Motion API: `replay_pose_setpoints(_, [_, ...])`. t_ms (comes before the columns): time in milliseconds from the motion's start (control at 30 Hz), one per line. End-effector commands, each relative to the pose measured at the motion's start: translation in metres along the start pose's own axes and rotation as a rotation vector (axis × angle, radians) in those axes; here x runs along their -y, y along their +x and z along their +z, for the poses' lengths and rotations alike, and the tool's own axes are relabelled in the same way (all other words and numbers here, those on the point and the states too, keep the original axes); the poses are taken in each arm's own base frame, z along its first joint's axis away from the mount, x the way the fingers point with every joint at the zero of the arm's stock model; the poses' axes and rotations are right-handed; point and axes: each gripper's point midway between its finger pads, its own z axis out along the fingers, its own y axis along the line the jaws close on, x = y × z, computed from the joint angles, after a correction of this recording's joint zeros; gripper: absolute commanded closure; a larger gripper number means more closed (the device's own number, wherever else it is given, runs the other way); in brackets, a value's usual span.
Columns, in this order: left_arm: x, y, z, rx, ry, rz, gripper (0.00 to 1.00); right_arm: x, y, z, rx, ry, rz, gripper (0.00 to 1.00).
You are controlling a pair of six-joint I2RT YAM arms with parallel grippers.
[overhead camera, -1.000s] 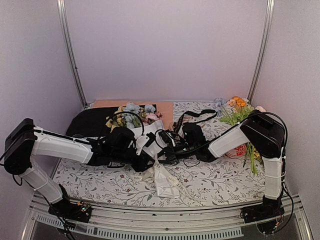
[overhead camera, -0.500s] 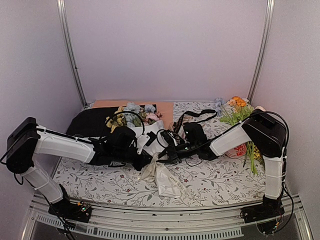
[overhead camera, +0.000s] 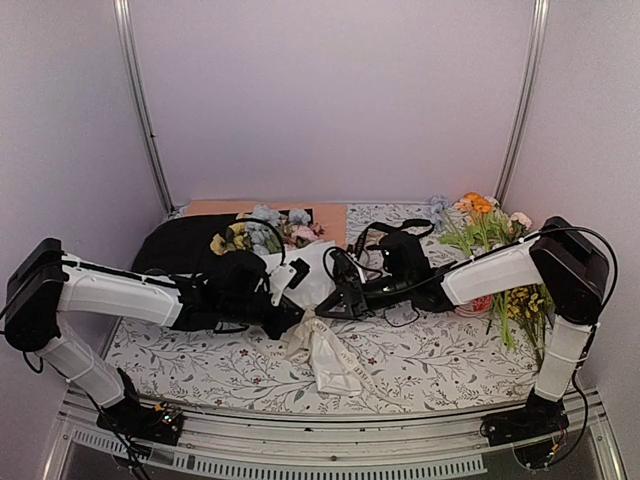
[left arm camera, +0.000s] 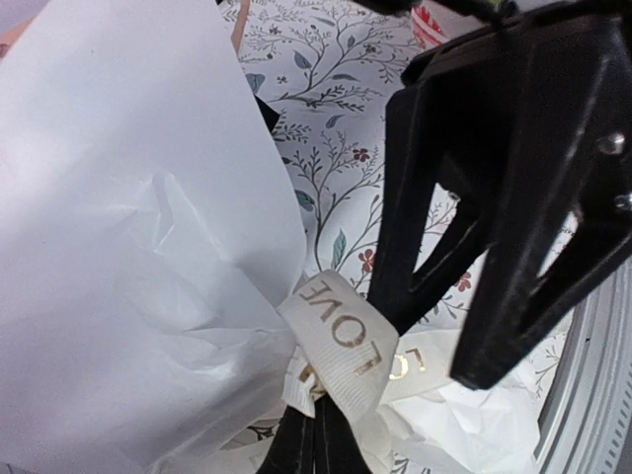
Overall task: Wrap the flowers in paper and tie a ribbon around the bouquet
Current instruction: Cross the ribbon over the folded bouquet.
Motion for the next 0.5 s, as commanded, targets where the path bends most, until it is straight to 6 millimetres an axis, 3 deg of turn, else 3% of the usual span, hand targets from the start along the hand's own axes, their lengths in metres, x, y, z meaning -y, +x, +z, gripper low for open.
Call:
replay_pose_setpoints(0, [0.002,0.005,-0.002,-0.010,-0.011,0.004,1.00,0.005,0.014,-0.014,-0.042,0.085,-0.036,0.57])
replay_pose_setpoints(133, [0.005,0.005,-0.001,-0.008,-0.008,0.005,1.00,0.008,0.002,-0.016,-0.021,0.142,-0.084,0.50])
replay_pose_setpoints(267, [0.007,0.001,-0.002,0.001,-0.003,0.011,1.00,0.011,-0.014,-0.003,-0.022,0.148,-0.097,0.50])
replay_pose_setpoints(467, [0.009,0.001,-0.002,0.001,0.000,0.012,1.00,0.012,-0.021,0.004,-0.029,0.136,-0.090,0.52])
